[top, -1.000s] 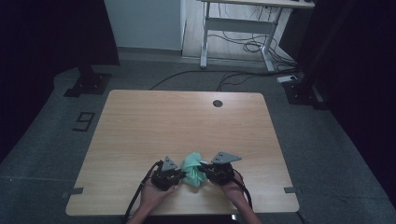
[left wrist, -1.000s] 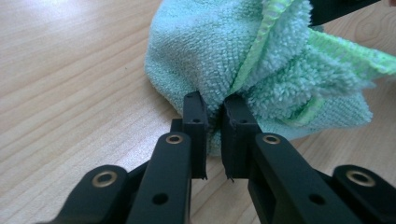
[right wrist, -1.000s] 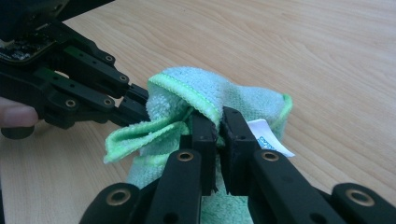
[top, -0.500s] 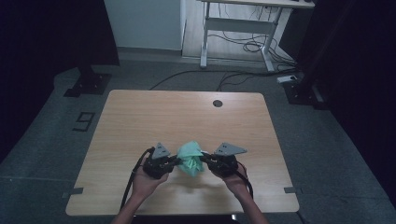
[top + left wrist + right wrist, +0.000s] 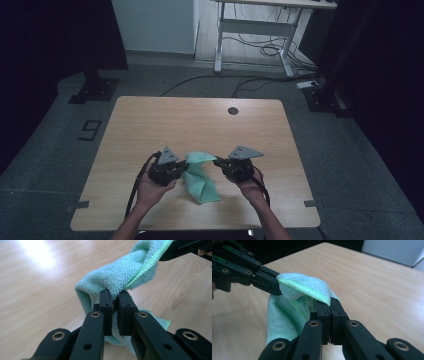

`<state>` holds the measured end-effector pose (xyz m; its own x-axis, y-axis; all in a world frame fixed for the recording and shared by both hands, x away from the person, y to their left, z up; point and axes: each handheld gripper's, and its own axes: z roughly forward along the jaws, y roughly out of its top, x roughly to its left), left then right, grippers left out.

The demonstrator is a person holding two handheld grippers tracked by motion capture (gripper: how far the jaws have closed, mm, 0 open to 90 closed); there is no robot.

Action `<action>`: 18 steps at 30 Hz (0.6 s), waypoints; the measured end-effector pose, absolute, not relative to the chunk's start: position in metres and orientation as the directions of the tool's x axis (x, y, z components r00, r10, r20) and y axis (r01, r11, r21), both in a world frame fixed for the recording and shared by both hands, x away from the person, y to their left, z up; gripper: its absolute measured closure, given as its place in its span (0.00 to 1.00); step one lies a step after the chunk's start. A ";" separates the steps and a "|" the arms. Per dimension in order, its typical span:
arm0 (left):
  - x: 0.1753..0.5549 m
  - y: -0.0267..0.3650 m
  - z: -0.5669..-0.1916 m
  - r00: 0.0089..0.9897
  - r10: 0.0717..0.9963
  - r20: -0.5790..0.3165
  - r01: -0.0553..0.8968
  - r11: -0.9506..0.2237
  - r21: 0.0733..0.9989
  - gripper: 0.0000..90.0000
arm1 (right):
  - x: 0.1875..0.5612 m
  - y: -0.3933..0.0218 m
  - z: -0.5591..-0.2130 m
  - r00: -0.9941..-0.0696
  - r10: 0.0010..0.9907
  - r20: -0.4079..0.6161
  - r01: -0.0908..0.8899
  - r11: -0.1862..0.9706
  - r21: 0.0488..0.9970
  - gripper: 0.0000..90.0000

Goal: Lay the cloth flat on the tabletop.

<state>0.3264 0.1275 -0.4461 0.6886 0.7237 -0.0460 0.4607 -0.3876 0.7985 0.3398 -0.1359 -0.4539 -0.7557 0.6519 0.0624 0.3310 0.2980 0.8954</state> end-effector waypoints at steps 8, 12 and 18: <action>0.326 0.129 -0.380 0.685 0.726 0.065 0.330 -0.389 0.860 0.93 | 0.342 -0.137 -0.406 -0.745 0.666 0.027 0.223 0.211 0.952 0.98; 0.317 0.116 -0.405 0.711 0.701 0.061 0.352 -0.429 0.832 0.92 | 0.335 -0.141 -0.414 -0.733 0.680 0.022 0.239 0.228 0.944 0.98; 0.310 0.103 -0.474 0.745 0.666 -0.028 0.448 -0.470 0.761 0.75 | 0.333 -0.160 -0.469 -0.708 0.704 0.062 0.384 0.310 0.870 0.97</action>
<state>0.3101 0.1029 -0.4736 0.7453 0.6662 -0.0281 0.4484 -0.4695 0.7606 0.3327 -0.1602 -0.4688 -0.7078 0.7037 0.0618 0.3838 0.3097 0.8700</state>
